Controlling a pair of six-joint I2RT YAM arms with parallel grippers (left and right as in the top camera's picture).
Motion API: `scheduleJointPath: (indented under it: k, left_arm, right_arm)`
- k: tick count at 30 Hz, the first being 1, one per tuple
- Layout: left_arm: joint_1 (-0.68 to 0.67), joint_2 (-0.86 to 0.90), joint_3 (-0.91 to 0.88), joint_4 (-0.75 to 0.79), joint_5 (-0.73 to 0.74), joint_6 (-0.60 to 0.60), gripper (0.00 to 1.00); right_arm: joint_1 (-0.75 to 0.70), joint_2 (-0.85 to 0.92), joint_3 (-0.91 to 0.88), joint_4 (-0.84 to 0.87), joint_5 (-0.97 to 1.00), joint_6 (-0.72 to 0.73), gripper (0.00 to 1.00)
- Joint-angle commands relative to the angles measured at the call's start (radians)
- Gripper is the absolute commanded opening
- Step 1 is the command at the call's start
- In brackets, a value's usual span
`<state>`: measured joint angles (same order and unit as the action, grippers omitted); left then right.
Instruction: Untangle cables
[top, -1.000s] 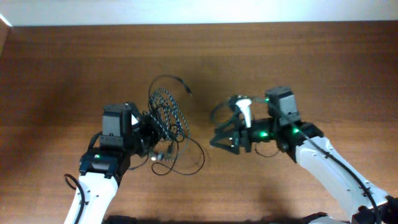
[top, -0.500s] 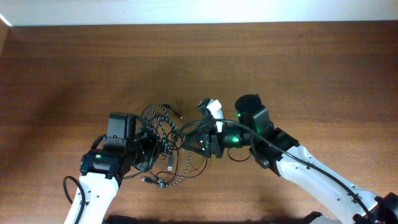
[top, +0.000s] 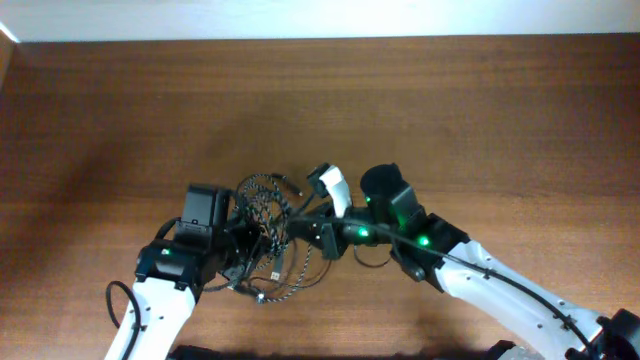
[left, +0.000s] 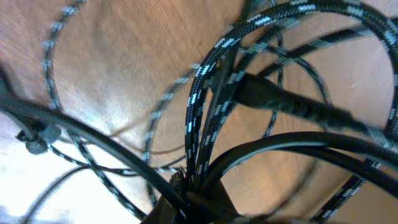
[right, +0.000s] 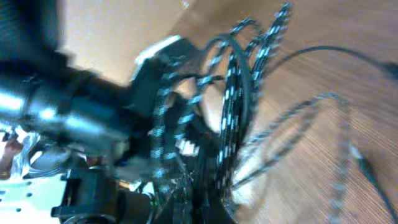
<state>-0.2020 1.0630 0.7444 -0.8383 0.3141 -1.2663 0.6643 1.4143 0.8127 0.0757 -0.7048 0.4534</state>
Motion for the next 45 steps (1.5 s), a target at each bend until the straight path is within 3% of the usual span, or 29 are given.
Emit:
scheduleJointPath:
  k: [1,5,6,8,9,11,12,15,17,19,22,25,28,31,34,35,37,40,43,45]
  left_arm:
    - [0.0,-0.011,0.01,-0.101,-0.156,0.006,0.0]
    - [0.0,-0.01,0.01,-0.121,-0.243,0.005,0.11]
    - [0.0,-0.011,0.01,-0.121,-0.286,0.004,0.17]
    - [0.0,-0.011,0.01,-0.119,-0.297,-0.003,0.3]
    - [0.0,-0.011,0.01,-0.112,-0.297,-0.006,0.43]
    - [0.0,-0.01,0.01,-0.073,-0.296,-0.006,0.86]
    - [0.0,-0.01,0.01,-0.044,-0.297,-0.006,0.99]
    - [0.0,-0.01,0.01,-0.026,-0.354,0.016,1.0]
    - [0.0,0.005,0.01,0.026,-0.405,0.297,0.99]
    - [0.0,0.027,0.01,0.009,-0.357,0.408,0.99]
    - [0.0,0.084,0.009,-0.07,-0.329,0.341,0.99]
    - [0.0,0.198,-0.055,-0.108,-0.264,0.058,1.0]
    - [0.0,0.302,-0.076,-0.076,-0.19,-0.082,0.73]
    - [-0.003,0.413,-0.085,-0.071,-0.265,-0.235,0.78]
    - [-0.014,0.518,-0.112,0.071,-0.312,-0.27,0.3]
    - [-0.024,0.546,-0.112,0.104,-0.32,-0.27,0.0]
    - [-0.042,0.577,-0.112,0.158,-0.338,-0.214,0.0]
    - [-0.037,0.536,-0.054,0.175,-0.411,0.109,0.0]
    - [-0.026,0.449,0.067,0.091,-0.5,0.341,0.0]
    - [-0.026,0.372,0.173,-0.002,-0.611,0.375,0.0]
  right_arm:
    - [-0.214,-0.005,0.006,-0.088,0.037,-0.005,0.04]
    - [-0.539,-0.005,0.006,-0.307,0.037,-0.059,0.04]
    - [-0.663,-0.005,0.006,-0.391,0.037,-0.081,0.04]
    - [-0.76,-0.005,0.006,-0.451,0.037,-0.083,0.04]
    - [-0.792,-0.005,0.006,-0.477,0.037,-0.083,0.04]
    - [-0.824,-0.005,0.006,-0.525,0.036,-0.083,0.04]
    - [-0.813,-0.005,0.006,-0.535,0.035,-0.082,0.04]
    - [-0.761,-0.005,0.006,-0.537,-0.003,-0.082,0.14]
    - [-0.688,-0.005,0.006,-0.537,-0.01,-0.082,0.26]
    - [-0.615,-0.005,0.006,-0.535,-0.009,-0.083,0.37]
    - [-0.518,-0.005,0.006,-0.515,0.0,-0.083,0.51]
    - [-0.452,-0.005,0.006,-0.514,0.09,-0.083,0.52]
    - [-0.447,-0.005,0.006,-0.514,0.097,-0.083,0.54]
    - [-0.447,-0.005,0.006,-0.52,0.097,-0.083,0.54]
    - [-0.447,-0.005,0.006,-0.521,0.097,-0.083,0.55]
    - [-0.447,-0.005,0.006,-0.522,0.097,-0.083,0.55]
    - [-0.447,-0.005,0.006,-0.53,0.097,-0.083,0.55]
    - [-0.447,-0.005,0.006,-0.552,0.096,-0.083,0.55]
    - [-0.447,-0.005,0.006,-0.551,0.084,-0.083,0.55]
    - [-0.447,-0.005,0.006,-0.551,0.017,-0.084,0.63]
